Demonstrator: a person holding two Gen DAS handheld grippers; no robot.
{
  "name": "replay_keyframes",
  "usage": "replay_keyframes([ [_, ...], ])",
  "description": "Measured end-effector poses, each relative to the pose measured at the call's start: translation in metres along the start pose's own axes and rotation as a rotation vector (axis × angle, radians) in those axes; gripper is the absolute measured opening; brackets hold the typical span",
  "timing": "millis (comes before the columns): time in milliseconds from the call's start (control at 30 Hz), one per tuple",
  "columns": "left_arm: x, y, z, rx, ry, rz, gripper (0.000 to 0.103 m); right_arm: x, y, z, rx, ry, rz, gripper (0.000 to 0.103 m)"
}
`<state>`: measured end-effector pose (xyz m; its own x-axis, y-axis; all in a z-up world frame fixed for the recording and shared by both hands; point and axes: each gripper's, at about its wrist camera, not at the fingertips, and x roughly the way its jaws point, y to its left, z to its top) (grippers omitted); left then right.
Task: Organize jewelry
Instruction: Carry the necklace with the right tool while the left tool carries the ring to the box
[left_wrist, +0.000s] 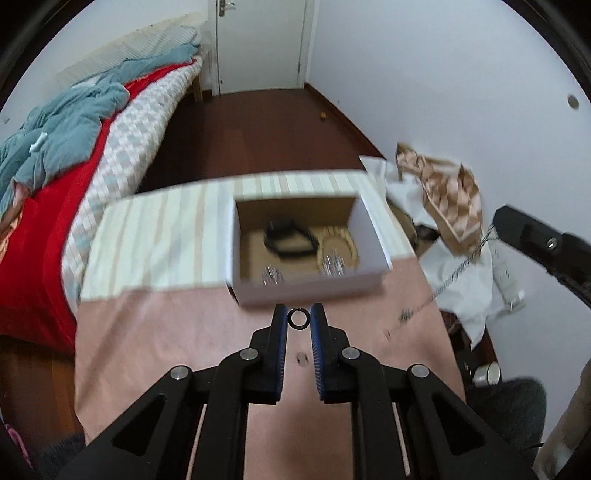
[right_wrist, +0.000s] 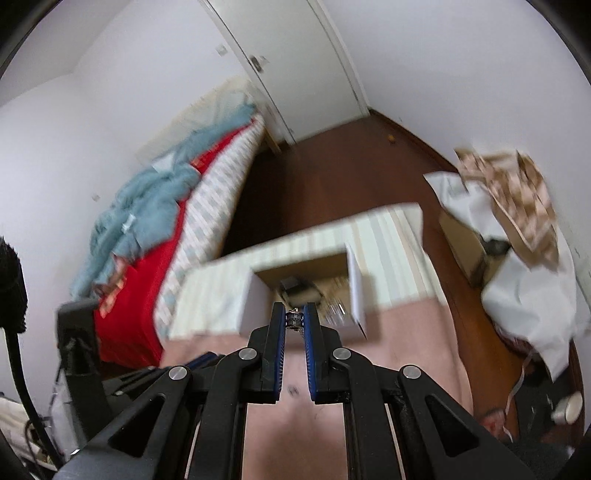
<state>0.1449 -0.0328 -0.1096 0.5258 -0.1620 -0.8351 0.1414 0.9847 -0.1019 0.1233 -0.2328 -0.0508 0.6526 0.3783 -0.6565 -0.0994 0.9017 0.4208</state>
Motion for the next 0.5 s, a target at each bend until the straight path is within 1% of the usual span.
replay_keyframes([
  [67,0.0,0.009,0.018,-0.015,-0.015,0.004,0.01,0.004,0.008,0.02,-0.013,-0.022,0.02,0.01],
  [133,0.005,0.019,0.034,-0.024,-0.022,0.013,0.01,0.013,0.015,0.039,-0.031,-0.039,0.021,0.01],
  [233,0.017,0.03,0.054,-0.033,-0.016,0.022,0.01,0.035,0.017,0.06,-0.035,-0.028,0.016,0.01],
  [333,0.041,0.039,0.07,-0.038,0.02,0.016,0.01,0.071,0.011,0.076,-0.029,0.025,0.003,0.01],
  [433,0.066,0.045,0.08,-0.052,0.07,-0.004,0.01,0.105,0.002,0.08,-0.025,0.086,-0.016,0.01],
  [500,0.087,0.051,0.086,-0.072,0.118,-0.034,0.01,0.13,-0.004,0.079,-0.019,0.137,-0.03,0.01],
])
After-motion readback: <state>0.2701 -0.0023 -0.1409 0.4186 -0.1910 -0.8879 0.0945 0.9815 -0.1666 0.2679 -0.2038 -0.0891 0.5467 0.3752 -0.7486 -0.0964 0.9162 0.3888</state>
